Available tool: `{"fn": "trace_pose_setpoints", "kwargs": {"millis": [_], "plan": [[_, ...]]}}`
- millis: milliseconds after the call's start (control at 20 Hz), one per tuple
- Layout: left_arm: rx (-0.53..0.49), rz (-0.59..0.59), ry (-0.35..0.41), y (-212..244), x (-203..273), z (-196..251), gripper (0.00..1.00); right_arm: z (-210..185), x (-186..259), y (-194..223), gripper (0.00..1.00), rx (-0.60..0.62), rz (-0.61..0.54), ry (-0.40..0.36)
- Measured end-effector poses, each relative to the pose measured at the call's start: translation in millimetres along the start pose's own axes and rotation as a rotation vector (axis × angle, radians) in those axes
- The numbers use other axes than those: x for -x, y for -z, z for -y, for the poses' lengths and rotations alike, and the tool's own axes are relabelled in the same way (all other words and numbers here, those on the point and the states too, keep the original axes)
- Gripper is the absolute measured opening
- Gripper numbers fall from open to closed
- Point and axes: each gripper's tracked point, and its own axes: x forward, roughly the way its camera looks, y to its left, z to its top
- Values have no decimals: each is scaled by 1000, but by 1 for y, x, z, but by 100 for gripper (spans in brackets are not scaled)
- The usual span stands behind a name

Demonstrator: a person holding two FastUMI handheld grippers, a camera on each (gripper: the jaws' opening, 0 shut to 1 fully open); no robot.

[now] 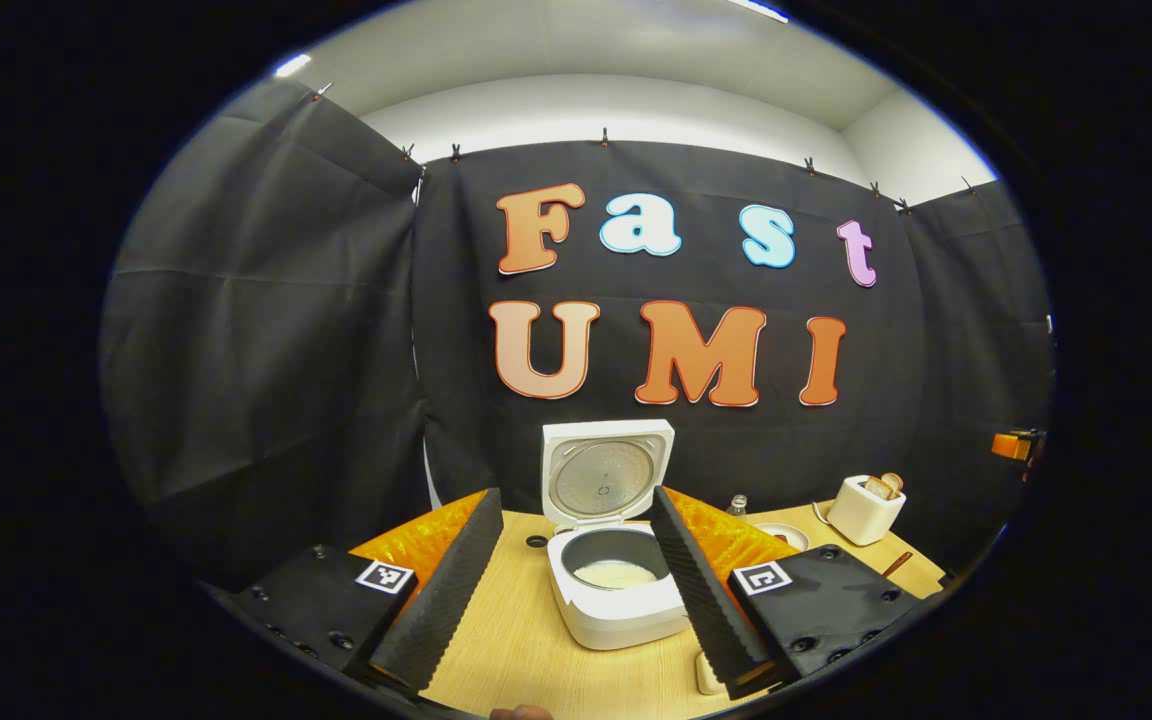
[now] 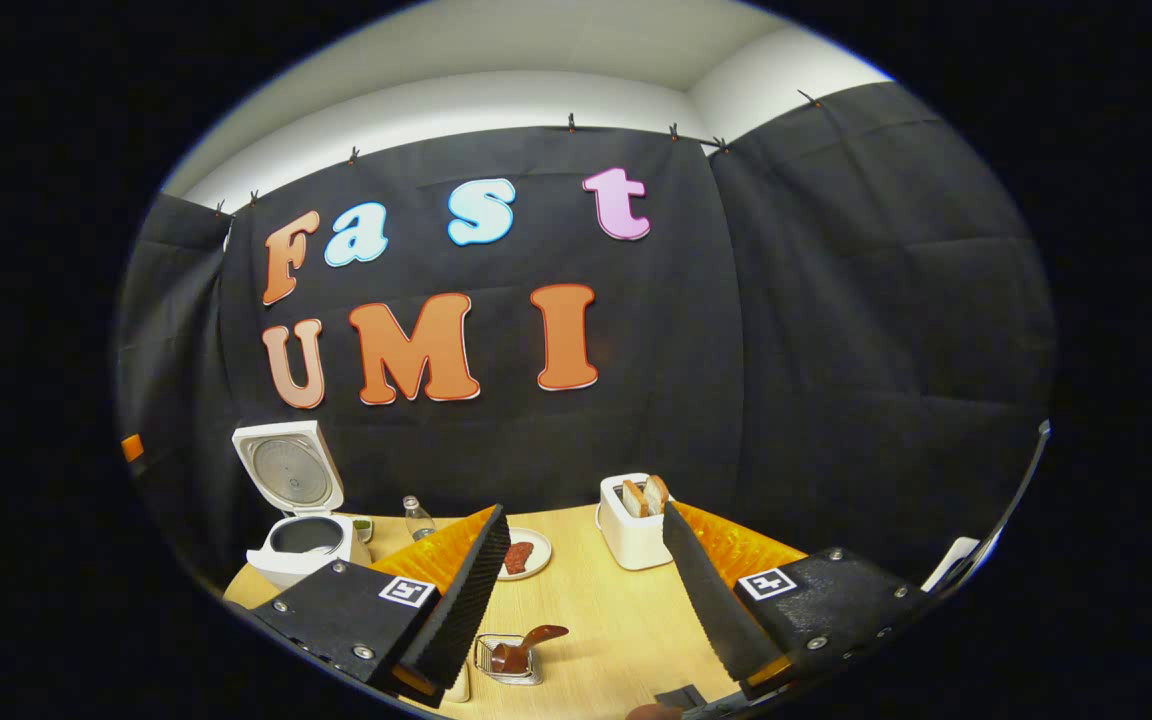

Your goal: Close the left gripper, press the button to open the rice cooker; take a wooden spoon from the chopstick holder with the right hand, scoop a spoonful of rice and pour it into the rice cooker, then put the wooden spoon back into the chopstick holder.

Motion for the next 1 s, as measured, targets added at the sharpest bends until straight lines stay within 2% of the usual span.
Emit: {"fn": "trace_pose_setpoints", "kwargs": {"millis": [300, 600, 1000], "plan": [[-3, 19, -25, -8, 9, -15, 100, -16, 24, -37, 95, 75, 77, -21], [-20, 29, -37, -10, 12, -22, 100, -13, 25, -28, 95, 82, 67, -5], [-14, 22, -35, -5, 9, -27, 100, -29, 28, -28, 95, 69, 71, -5]]}}
